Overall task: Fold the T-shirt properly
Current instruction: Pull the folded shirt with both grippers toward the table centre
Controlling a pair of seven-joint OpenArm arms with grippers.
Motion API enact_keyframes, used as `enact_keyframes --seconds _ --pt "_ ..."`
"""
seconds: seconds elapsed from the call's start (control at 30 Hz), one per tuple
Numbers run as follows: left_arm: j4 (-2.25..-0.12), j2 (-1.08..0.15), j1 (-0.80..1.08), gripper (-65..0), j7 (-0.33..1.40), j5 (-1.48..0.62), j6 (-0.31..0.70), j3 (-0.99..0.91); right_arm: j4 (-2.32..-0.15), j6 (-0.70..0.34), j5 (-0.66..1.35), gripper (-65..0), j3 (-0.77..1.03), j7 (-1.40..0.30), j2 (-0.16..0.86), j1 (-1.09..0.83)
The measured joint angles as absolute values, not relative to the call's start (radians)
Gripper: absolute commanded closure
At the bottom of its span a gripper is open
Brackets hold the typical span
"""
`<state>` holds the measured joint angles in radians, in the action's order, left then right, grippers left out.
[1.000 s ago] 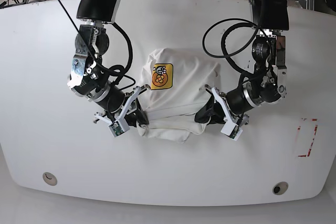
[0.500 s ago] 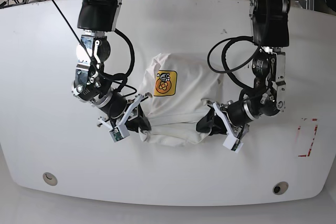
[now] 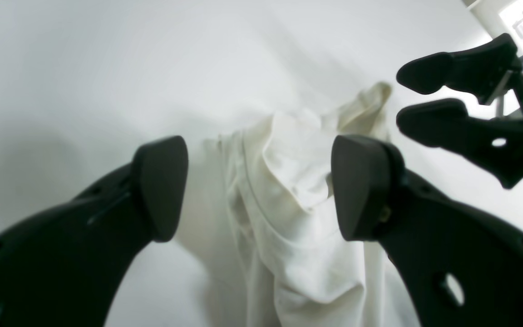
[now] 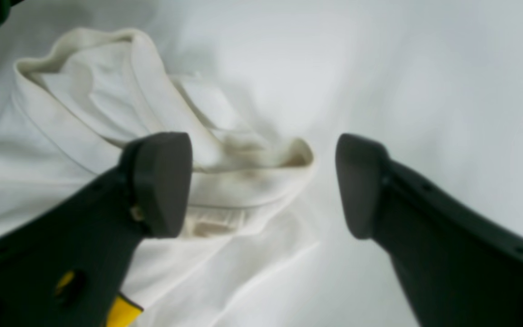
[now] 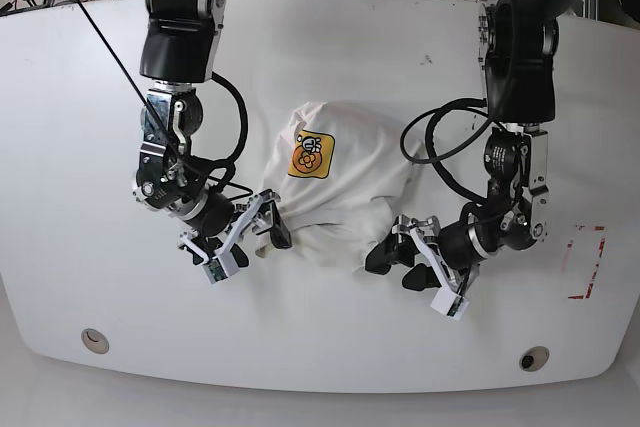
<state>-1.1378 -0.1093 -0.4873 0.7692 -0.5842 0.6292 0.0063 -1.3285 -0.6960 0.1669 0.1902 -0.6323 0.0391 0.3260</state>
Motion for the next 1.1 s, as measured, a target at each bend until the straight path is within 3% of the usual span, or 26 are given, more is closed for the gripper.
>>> enact_keyframes --seconds 0.37,0.73,1.0,1.1 --pt "-1.342 -0.156 -0.425 -46.5 0.759 -0.597 0.639 0.007 -1.578 -0.696 0.187 -49.8 0.191 -0.741 0.035 0.258" --pt "-1.543 -0.16 -0.12 -46.2 0.778 -0.575 0.638 0.01 -1.735 -0.699 0.187 -33.3 0.19 -0.826 -0.053 0.084" --pt "-1.581 -0.138 -0.004 -34.2 0.77 -0.577 0.635 0.007 -1.71 -0.696 0.179 -30.6 0.095 -0.82 -0.077 0.036" --pt "-1.56 -0.125 0.003 -33.1 0.769 -0.579 0.636 0.007 -1.674 -0.697 0.188 -30.6 0.05 -0.811 -0.084 0.043"
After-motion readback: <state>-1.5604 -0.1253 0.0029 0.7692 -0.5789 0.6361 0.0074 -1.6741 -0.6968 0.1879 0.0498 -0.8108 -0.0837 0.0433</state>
